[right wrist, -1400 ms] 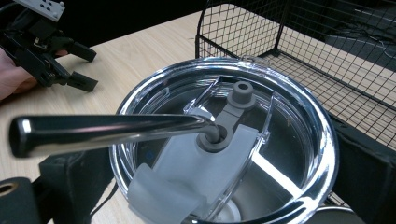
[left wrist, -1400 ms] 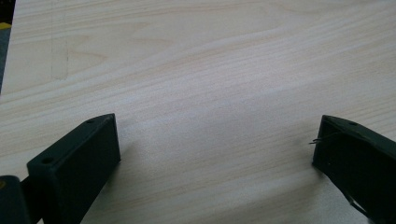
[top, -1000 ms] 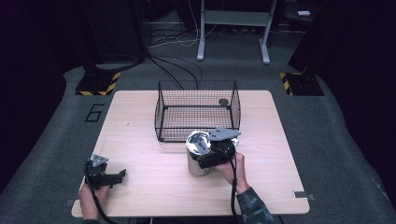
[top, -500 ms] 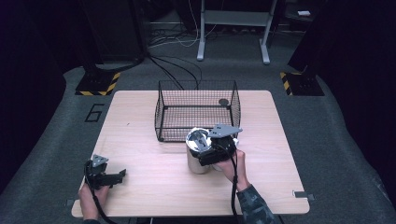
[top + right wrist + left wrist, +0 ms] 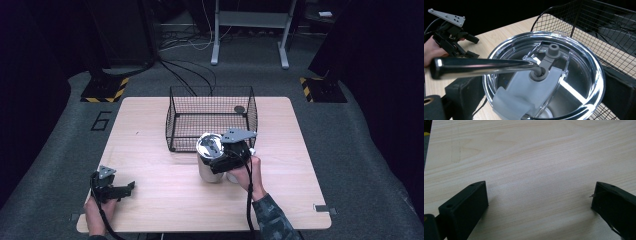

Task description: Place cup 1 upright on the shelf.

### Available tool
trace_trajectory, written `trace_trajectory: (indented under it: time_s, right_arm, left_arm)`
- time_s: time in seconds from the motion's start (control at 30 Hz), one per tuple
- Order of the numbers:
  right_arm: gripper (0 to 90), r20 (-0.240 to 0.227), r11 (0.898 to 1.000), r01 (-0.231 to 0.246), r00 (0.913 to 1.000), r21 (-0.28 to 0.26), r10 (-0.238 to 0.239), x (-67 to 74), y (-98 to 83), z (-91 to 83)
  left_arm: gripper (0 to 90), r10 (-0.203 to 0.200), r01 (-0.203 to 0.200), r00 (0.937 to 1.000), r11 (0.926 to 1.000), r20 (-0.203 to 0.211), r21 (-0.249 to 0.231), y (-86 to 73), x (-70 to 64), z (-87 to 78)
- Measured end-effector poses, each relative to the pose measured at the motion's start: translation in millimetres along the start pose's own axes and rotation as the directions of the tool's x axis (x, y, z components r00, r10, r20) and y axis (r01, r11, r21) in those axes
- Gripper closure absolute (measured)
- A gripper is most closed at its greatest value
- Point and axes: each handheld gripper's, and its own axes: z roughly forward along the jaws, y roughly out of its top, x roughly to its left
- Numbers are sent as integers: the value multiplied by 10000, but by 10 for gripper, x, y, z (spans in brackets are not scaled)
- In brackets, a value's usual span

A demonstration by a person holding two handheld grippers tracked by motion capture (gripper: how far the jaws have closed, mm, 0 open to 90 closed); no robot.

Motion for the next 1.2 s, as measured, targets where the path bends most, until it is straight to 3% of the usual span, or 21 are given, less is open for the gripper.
trace_trajectory:
  time_s: [1.2]
  right_arm:
    - [35, -157, 10000, 45, 9999, -75, -46, -115, 320, 64]
  left_arm:
    - [4, -4, 4, 10000, 10000, 4, -2, 0, 0, 0]
